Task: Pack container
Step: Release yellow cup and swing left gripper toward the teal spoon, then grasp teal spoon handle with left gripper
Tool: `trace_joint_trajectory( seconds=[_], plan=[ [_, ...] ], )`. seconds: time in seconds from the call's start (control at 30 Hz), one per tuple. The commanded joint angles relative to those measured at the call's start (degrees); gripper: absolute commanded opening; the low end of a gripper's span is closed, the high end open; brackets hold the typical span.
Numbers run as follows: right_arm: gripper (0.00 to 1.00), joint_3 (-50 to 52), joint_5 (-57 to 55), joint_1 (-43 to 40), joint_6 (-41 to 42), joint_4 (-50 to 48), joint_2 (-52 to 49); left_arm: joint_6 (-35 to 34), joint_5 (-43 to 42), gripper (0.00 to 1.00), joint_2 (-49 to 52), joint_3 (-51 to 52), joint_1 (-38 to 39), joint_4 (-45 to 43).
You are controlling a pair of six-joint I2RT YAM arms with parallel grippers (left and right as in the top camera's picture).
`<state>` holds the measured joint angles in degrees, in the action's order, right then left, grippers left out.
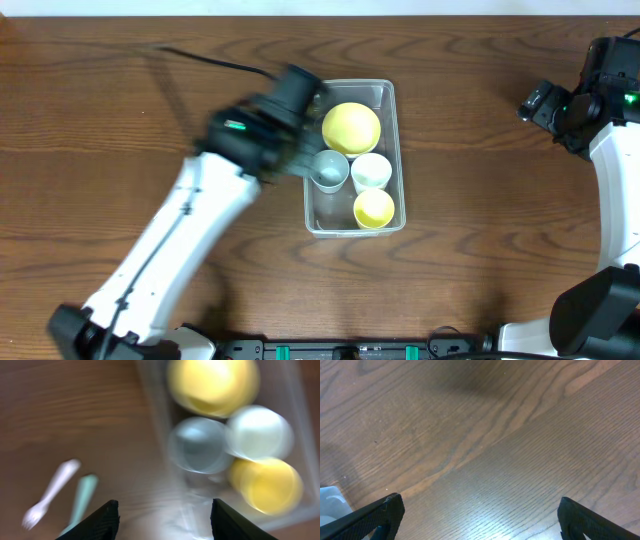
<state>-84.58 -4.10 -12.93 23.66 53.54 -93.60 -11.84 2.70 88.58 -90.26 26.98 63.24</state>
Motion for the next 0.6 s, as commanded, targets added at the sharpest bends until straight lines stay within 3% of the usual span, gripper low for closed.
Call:
trace_joint_trajectory(
  seconds=[0.0, 0.23, 0.57],
  plan=[
    [0.99, 0.0, -0.2, -0.1, 0.1, 0.1, -0.3, -0.1, 1.2, 0.60, 1.0, 0.6, -8.3, 1.2],
    [0.99, 0.0, -0.2, -0.1, 0.1, 0.1, -0.3, -3.8, 0.5, 0.61, 5.4, 5.0, -20.0, 2.1],
    [0.99, 0.0, -0.2, -0.1, 0.1, 0.1, -0.3, 0.8, -0.5, 0.61, 12.2, 7.3, -22.3, 4.8]
  ],
)
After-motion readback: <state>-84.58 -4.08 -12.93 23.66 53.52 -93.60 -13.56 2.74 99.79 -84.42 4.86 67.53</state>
